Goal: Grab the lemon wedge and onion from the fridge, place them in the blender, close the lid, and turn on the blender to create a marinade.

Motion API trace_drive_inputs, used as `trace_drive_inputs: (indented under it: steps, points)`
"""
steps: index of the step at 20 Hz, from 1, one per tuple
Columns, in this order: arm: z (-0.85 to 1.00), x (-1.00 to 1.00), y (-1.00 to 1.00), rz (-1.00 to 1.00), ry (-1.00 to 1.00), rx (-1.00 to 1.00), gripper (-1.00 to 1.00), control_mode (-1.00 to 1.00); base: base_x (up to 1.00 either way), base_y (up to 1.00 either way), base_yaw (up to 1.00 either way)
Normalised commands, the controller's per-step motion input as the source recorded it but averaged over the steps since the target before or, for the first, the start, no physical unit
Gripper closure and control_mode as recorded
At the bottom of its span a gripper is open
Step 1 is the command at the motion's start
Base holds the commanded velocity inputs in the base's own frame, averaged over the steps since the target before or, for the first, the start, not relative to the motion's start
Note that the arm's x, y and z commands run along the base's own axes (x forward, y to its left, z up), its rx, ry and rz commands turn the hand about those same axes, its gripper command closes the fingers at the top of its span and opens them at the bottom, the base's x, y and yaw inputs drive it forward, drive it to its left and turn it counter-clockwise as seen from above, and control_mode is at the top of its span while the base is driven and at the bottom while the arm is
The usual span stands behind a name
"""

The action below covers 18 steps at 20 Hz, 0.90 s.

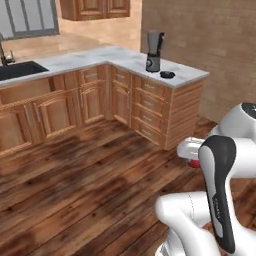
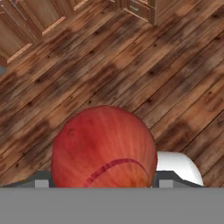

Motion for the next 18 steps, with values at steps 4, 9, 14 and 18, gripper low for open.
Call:
trace_drive_inputs:
  steps: [4,9,14,18]
  points:
    - [0.0,0.0,0.0,0.0,0.0,0.0,1.0,1.0,0.78,-0.12,-0.43]
    - [0.0,0.0,0.0,0.0,0.0,0.0,1.0,1.0,0.96,0.0,-0.34]
    - [0.0,0.0,0.0,0.0,0.0,0.0,1.0,1.0,1.0,0.13,-0.3]
    - [0.0,0.0,0.0,0.0,0.0,0.0,1.0,1.0,1.0,0.31,-0.29]
